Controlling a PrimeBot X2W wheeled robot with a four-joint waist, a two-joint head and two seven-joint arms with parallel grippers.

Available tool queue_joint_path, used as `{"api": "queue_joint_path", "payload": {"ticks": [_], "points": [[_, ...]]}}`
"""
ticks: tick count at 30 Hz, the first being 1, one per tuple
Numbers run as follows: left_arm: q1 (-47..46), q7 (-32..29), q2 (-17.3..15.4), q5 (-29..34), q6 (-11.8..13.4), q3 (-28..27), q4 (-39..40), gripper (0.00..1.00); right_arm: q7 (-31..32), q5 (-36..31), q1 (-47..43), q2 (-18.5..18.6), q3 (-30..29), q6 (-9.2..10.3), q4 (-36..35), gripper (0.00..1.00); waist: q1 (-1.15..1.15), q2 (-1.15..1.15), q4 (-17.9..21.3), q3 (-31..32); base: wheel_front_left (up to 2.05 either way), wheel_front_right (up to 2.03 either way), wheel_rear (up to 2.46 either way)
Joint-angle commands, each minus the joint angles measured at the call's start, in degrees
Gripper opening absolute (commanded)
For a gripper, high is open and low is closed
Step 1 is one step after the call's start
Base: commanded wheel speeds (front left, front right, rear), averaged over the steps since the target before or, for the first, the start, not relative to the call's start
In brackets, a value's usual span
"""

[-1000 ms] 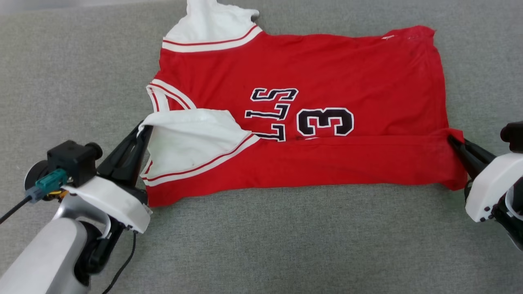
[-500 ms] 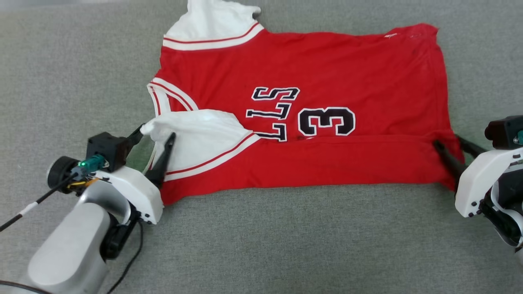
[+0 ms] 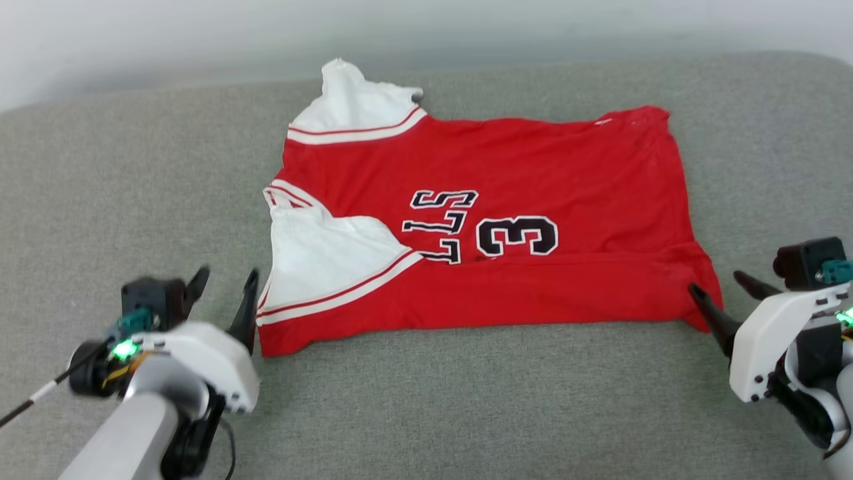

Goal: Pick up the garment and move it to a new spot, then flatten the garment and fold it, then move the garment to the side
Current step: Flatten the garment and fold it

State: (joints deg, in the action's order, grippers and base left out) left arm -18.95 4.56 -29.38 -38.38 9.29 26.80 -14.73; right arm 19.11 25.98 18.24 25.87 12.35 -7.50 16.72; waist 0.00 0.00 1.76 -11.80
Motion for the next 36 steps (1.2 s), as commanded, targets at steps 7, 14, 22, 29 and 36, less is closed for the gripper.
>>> {"api": "queue_joint_path", "payload": {"ticks": [7, 14, 22, 29, 36], "points": [[8.45, -7.79, -3.8, -1.29, 5.65, 0.22, 10.77, 1.0, 5.89, -4.86, -6.26, -6.16, -7.64, 0.02, -6.41, 1.0, 0.0, 0.0, 0.94, 1.62, 0.0, 0.0, 0.0], [11.48, -15.46, -6.22, -2.06, 8.84, 1.46, 17.38, 1.0, 10.67, -9.46, -10.81, -12.49, -13.19, 0.02, -16.81, 1.0, 0.0, 0.0, 2.11, -0.48, 0.0, 0.0, 0.0], [9.45, -16.63, -7.11, -1.24, 10.63, 0.81, 17.02, 1.0, 11.39, -12.34, -12.68, -14.69, -14.29, 0.02, -23.12, 1.0, 0.0, 0.0, 3.88, -3.93, 0.0, 0.0, 0.0], [8.66, -18.71, -7.1, -1.61, 11.06, 1.35, 13.93, 1.0, 10.54, -12.93, -12.26, -15.54, -13.17, 0.02, -23.59, 1.0, 0.0, 0.0, 4.9, -6.29, 0.0, 0.0, 0.0], [9.92, -21.38, -6.03, -3.32, 9.04, 3.64, 10.43, 0.0, 9.34, -13.18, -11.73, -15.78, -12.68, 0.02, -22.97, 1.0, 0.0, 0.0, 5.49, -7.34, 0.0, 0.0, 0.0]]}}
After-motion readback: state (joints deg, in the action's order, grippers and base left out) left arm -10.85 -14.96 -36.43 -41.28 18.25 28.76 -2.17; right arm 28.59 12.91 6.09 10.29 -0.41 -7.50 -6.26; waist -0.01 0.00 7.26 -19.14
